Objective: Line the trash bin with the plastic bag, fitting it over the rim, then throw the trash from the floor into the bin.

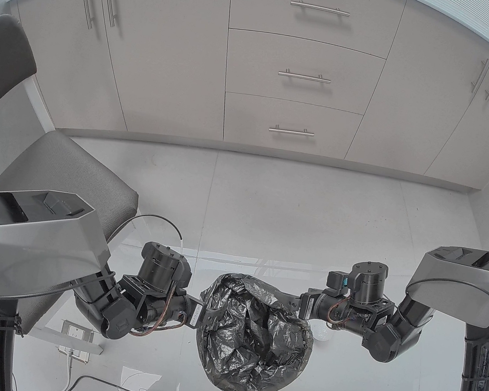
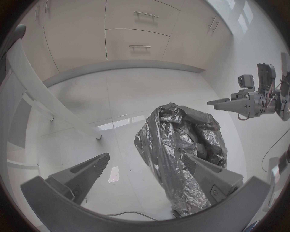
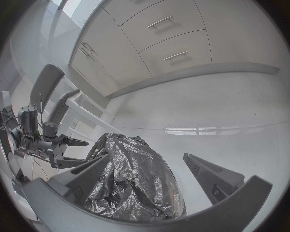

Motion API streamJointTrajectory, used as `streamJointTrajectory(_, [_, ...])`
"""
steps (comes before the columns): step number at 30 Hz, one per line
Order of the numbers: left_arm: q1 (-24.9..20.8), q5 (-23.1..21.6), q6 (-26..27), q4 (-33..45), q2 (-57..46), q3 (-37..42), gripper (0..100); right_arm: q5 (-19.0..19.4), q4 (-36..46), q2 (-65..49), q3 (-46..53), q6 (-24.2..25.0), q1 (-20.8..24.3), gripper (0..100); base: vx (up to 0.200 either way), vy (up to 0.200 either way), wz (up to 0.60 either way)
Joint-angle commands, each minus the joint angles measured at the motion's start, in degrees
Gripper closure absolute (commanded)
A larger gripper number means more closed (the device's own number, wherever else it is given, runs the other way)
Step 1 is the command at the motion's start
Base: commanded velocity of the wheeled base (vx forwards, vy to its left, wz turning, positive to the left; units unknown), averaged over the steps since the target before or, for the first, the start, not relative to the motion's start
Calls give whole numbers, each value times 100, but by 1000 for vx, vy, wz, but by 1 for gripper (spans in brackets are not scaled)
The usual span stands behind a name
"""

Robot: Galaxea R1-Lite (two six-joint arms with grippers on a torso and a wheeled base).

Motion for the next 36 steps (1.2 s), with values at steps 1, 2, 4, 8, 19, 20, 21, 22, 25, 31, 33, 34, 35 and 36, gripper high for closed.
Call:
streamJointTrajectory(1, [8, 80, 23, -22, 75, 53, 0, 2, -2, 69, -30, -4, 3, 0, 0, 0, 0])
streamJointTrajectory(2, [8, 89, 23, -22, 84, 44, 0, 2, -2, 69, -30, -4, 3, 0, 0, 0, 0])
streamJointTrajectory(4, [52, 168, 23, -31, 163, 9, 0, 2, -2, 69, -38, -4, 3, 0, 0, 0, 0])
streamJointTrajectory(8, [79, 168, 40, -31, 225, -26, 0, 2, -2, 78, -47, -4, -6, 0, 0, 0, 0])
streamJointTrajectory(19, [395, 652, 462, 39, 532, -519, 0, 2, -2, 122, -47, -4, 3, 0, 0, 0, 0])
streamJointTrajectory(20, [404, 660, 453, 39, 515, -519, 0, 2, -2, 122, -47, -4, 3, 0, 0, 0, 0])
streamJointTrajectory(21, [395, 687, 453, 39, 506, -527, 0, 2, -2, 122, -47, -4, 3, 0, 0, 0, 0])
streamJointTrajectory(22, [395, 713, 453, 39, 506, -519, 0, 2, -11, 122, -47, -4, 3, 0, 0, 0, 0])
streamJointTrajectory(25, [386, 810, 453, 30, 488, -519, 0, 2, -11, 131, -47, -4, 3, 0, 0, 0, 0])
streamJointTrajectory(31, [395, 836, 462, 48, 611, -659, 0, 2, -11, 148, -56, -4, 3, 0, 0, 0, 0])
streamJointTrajectory(33, [421, 836, 462, 57, 638, -686, 0, 2, -11, 175, -65, -4, 3, 0, 0, 0, 0])
streamJointTrajectory(34, [430, 836, 471, 66, 647, -694, 0, 2, -11, 192, -82, -4, 3, 0, 0, 0, 0])
streamJointTrajectory(35, [430, 836, 471, 66, 647, -694, 0, 2, -11, 192, -82, -4, 3, 0, 0, 0, 0])
streamJointTrajectory(36, [448, 827, 480, 136, 647, -703, 0, 2, -11, 210, -100, -4, 3, 0, 0, 0, 0])
